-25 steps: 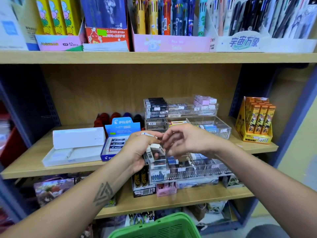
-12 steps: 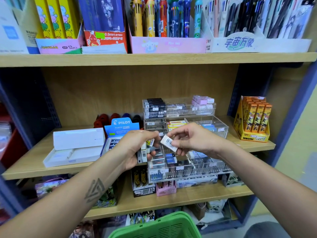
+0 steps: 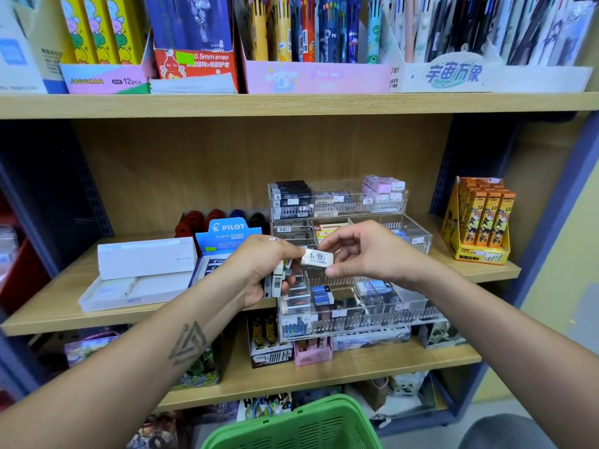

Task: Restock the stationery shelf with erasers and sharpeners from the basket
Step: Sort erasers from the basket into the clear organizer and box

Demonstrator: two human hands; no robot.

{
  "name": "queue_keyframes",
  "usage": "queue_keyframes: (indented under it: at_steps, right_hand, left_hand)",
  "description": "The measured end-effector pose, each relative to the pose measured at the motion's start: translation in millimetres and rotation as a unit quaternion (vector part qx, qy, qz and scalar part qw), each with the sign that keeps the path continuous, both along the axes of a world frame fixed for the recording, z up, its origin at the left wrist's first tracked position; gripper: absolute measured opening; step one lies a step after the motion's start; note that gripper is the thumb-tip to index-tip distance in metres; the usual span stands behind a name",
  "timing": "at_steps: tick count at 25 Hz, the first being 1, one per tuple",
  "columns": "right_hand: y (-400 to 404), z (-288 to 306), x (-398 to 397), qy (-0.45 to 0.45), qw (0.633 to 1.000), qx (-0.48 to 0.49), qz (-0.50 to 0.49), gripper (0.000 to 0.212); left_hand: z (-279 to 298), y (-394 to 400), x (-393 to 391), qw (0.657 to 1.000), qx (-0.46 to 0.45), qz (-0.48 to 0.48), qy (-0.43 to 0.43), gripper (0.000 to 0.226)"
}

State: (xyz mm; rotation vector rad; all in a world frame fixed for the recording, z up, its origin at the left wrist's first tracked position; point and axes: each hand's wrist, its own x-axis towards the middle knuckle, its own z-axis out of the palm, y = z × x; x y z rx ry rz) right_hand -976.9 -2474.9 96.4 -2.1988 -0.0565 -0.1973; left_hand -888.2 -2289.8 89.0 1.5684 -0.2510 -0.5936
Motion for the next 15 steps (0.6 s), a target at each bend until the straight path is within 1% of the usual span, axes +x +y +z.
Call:
queue_keyframes:
  at_steps: [3,6,9,12,15]
  right_hand:
    - [-1,-3,4,-0.026,0.995,-0.095,-0.012,0.034]
    - [-7,2,3,-0.07,0.989,-0.12,-0.042,0.03]
    - [-19,16,-3,-0.082,0.989,-0.11,-0.054,0.027]
    - [-28,28,-3,-0.072,0.994,-0.057,-0.057,0.029]
    - [-36,31,1,-0.085,0.995,0.01,-0.052,0.02]
  left_hand:
    - [-1,-5,0,1.0,-0.006,0.005,0.013,0.015]
    - [5,-11,-1,0.999,-0.024,-0.013,0.024,0.015]
    - [21,-22,3,0.999,-0.034,-0.031,-0.002,0.019]
    - [36,-35,5,0.998,-0.037,-0.035,-0.034,0.016]
    - [41,-45,5,0.998,-0.041,-0.042,-0.034,0.011]
